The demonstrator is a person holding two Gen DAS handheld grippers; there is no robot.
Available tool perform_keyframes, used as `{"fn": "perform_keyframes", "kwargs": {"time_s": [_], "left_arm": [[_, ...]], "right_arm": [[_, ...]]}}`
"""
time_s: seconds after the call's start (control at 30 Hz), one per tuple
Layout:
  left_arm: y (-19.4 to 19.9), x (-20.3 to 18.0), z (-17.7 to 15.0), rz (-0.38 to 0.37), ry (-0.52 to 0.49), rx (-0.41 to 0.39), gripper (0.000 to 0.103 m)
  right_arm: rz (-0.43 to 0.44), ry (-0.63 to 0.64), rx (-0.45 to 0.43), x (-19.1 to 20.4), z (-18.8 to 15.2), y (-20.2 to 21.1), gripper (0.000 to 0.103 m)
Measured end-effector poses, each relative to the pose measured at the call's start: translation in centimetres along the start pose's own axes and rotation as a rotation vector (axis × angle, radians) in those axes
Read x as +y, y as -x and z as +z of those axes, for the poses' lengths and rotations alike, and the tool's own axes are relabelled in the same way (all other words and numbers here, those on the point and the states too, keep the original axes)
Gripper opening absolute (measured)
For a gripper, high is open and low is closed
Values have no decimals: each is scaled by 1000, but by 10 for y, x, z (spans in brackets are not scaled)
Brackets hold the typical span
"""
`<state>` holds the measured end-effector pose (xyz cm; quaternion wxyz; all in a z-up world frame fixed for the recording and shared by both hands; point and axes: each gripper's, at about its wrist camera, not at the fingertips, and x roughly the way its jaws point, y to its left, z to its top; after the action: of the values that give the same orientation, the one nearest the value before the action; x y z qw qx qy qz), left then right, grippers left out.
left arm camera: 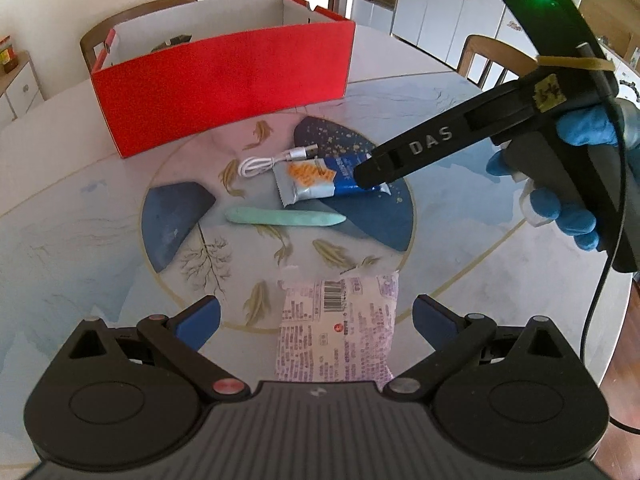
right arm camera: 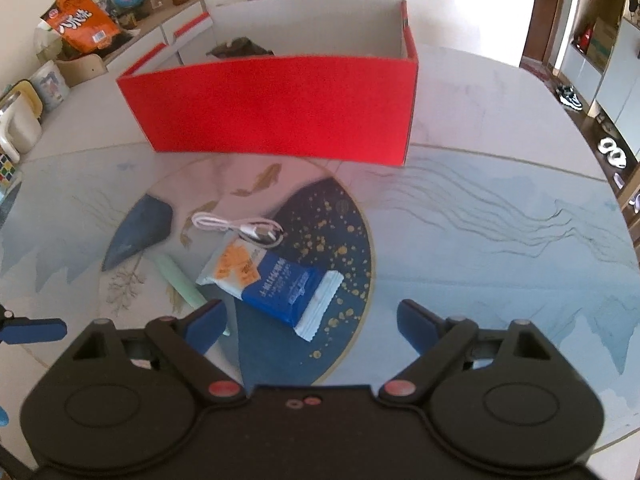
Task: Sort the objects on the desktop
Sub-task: 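Move left tool over white bread bag while right tool approaches blue biscuit packet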
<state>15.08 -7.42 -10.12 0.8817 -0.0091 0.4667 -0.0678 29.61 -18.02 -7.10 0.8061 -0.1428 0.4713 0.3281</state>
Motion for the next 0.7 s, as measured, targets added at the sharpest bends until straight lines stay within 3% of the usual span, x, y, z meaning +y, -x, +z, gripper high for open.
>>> {"fn": "perform_keyframes", "kwargs": {"time_s": [0.47,0.7], "left_arm": [[-13,7,0,-19,18,24,103],[-16,9,3,-18,23,27,103]], "right_arm": [[34,73,36,2,4,-25,91],[-19,80,32,12,9,-37,89]]}}
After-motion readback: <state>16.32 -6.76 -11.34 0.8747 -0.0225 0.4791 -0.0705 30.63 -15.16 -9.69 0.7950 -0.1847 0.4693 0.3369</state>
